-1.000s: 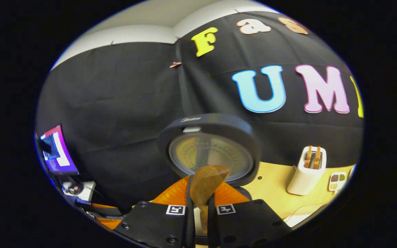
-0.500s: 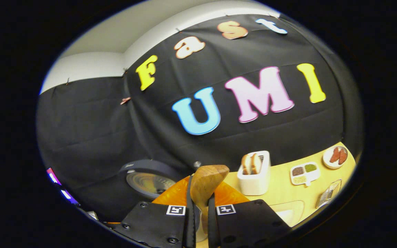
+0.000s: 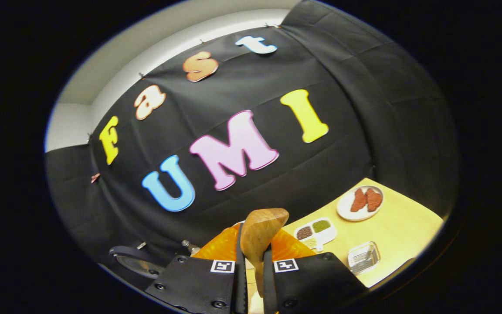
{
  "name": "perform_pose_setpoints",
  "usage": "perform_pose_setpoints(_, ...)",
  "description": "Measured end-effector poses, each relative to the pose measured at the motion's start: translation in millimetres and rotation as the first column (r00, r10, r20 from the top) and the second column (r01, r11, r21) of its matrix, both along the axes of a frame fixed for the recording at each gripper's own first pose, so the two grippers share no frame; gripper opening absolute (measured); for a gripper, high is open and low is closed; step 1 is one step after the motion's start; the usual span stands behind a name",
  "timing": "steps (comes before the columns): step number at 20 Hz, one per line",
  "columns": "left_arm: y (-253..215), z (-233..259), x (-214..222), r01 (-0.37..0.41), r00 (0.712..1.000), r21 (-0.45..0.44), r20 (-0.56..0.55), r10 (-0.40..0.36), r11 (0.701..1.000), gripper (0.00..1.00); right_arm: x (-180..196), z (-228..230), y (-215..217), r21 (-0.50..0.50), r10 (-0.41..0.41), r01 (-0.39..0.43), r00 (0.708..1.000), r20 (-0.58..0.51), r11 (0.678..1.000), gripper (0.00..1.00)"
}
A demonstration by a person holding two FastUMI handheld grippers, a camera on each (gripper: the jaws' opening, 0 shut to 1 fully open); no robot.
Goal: Close the left gripper, press the button to open the rice cooker; take a wooden spoon from the chopstick holder with the right hand, scoop a spoonful of rice and pour it into the rice cooker, then put the wooden spoon back into the chopstick holder.
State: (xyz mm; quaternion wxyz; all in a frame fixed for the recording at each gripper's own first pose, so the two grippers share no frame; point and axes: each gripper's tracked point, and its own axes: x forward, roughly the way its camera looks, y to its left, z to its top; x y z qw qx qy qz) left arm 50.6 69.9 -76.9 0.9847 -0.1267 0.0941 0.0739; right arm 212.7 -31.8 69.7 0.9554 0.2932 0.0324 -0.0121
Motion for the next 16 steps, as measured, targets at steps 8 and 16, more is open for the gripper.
perform_pose_setpoints(8, -27.5, -3.8, 7.2, -0.017, 0.998, 0.037, -0.059, 0.019, 0.999, 0.95, 4.9, -59.5, -108.4, 0.058, -0.161, 0.169, 0.980, -0.115, 0.984, 0.18)
perform_pose_setpoints(16, -53.7, 5.7, 15.9, -0.066, 0.994, 0.084, -0.083, 0.073, 0.994, 0.95, 23.3, -132.9, -136.3, 0.047, -0.165, 0.181, 0.957, -0.238, 0.982, 0.18)
